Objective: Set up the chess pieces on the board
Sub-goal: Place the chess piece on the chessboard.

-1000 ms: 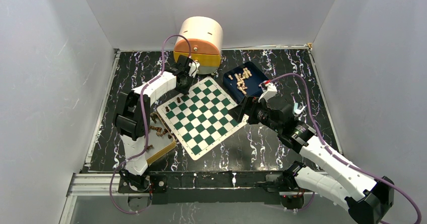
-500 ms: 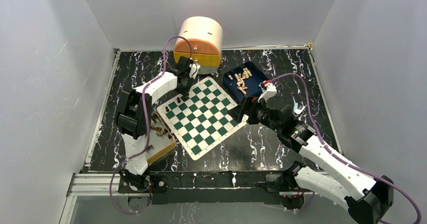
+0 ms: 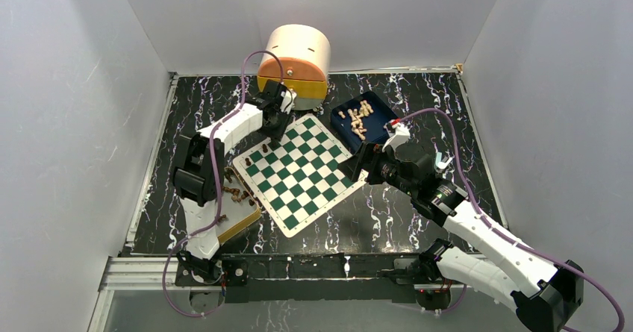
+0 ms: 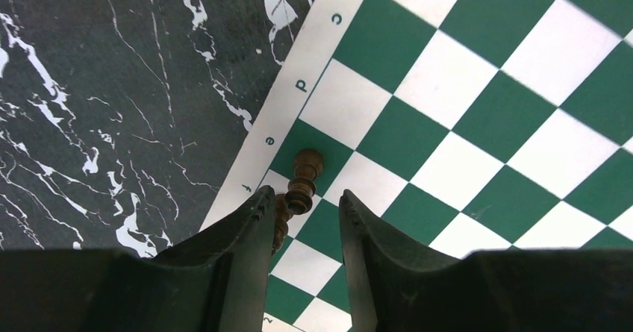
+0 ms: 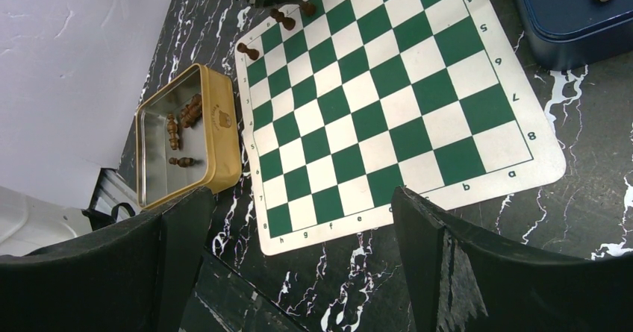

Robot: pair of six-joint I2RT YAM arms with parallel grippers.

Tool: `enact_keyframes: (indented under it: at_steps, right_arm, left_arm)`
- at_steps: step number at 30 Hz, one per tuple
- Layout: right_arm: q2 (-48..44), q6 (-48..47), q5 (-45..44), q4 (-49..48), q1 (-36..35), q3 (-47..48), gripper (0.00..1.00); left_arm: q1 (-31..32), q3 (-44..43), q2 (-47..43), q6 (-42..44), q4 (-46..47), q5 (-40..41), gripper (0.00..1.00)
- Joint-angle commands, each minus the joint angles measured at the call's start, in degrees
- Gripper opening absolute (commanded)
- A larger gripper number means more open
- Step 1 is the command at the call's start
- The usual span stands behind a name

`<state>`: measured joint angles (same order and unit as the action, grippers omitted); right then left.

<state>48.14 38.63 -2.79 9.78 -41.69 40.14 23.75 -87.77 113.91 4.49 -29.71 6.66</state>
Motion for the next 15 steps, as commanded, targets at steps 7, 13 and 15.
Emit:
enact_keyframes:
  at_steps: [7, 13, 15]
  right_arm:
    - [-0.99, -0.18, 0.4, -1.78, 0.03, 0.95, 0.99]
    - [-1.36, 0.21, 0.8, -2.0, 0.02, 0.26, 0.99]
    - [-1.45, 0.22, 0.77, -1.96, 0.01, 0.12, 0.99]
  left_arm:
    - [0.07, -3.02, -10.9, -5.68, -3.3, 5.02, 0.33]
    - [-0.53, 2.88, -19.8, -10.83, -3.0, 12.36, 0.33]
    - [-1.13, 5.39, -23.21, -13.48, -3.11, 15.33, 0.33]
